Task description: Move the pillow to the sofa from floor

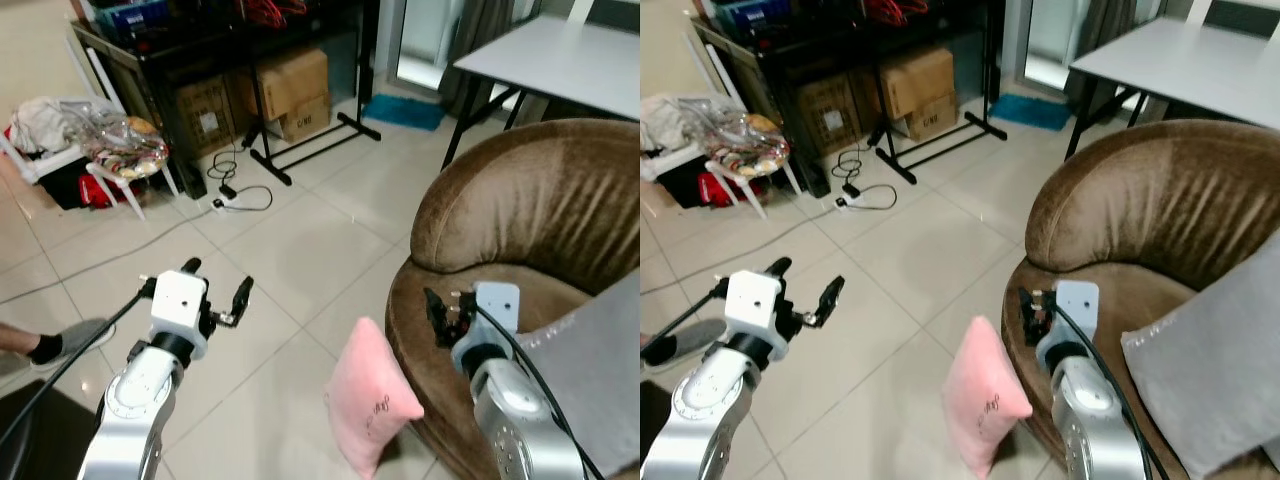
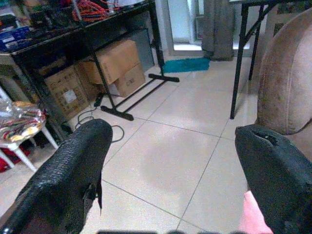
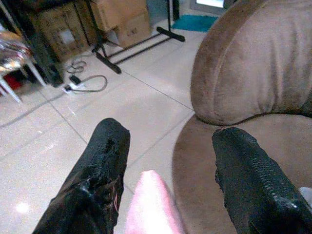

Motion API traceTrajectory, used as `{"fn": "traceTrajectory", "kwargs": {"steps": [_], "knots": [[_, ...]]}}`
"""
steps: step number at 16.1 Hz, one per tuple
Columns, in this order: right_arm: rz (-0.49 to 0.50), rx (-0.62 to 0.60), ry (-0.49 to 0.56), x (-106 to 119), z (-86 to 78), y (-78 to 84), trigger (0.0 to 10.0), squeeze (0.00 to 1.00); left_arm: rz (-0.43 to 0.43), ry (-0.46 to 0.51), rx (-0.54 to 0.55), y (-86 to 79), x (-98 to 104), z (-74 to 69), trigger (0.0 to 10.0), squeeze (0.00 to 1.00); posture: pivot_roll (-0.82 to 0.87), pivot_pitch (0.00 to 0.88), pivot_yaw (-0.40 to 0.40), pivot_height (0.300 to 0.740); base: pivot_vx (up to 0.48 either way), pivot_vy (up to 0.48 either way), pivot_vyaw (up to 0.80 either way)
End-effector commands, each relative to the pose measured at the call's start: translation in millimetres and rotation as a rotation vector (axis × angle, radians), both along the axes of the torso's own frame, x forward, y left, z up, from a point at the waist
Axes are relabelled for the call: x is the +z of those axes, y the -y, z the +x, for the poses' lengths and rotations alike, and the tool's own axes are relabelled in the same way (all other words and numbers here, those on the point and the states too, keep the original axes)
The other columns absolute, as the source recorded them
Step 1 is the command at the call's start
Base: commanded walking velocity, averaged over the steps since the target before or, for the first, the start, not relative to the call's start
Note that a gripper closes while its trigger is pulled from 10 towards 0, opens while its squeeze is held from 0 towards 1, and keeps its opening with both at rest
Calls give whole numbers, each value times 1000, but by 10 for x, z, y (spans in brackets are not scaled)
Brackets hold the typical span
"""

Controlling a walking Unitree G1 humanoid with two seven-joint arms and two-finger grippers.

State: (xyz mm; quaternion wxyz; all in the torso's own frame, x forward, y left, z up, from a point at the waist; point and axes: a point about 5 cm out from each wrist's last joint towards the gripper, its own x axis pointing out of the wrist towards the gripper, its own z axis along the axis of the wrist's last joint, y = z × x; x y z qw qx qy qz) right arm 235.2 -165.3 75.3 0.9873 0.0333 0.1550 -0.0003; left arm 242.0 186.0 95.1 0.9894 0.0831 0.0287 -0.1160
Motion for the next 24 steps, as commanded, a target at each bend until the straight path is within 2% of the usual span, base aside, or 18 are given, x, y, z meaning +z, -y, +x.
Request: {"fn": "traceTrajectory", "kwargs": {"steps": [1, 4, 8, 19, 24], "knots": [[-21, 28, 9, 24, 3, -15, 10000, 0, 0, 1, -8, 4, 12, 8, 10000, 0, -70, 0, 71, 740, 319, 0, 0], [15, 26, 11, 20, -11, -12, 10000, 0, 0, 9, -9, 6, 25, 7, 10000, 0, -68, 0, 69, 740, 211, 0, 169], [7, 62, 27, 0, -49, -11, 10000, 0, 17, 24, -33, 22, 13, -24, 10000, 0, -69, 0, 72, 736, 0, 0, 0], [16, 78, 63, 4, -40, -20, 10000, 0, -14, 38, 4, -4, -5, -39, 10000, 0, -68, 0, 69, 627, 0, 0, 0], [2, 84, 65, -1, -31, -25, 10000, 0, -46, 57, 51, -54, -8, -32, 10000, 0, -69, 0, 67, 622, 0, 0, 0]]}}
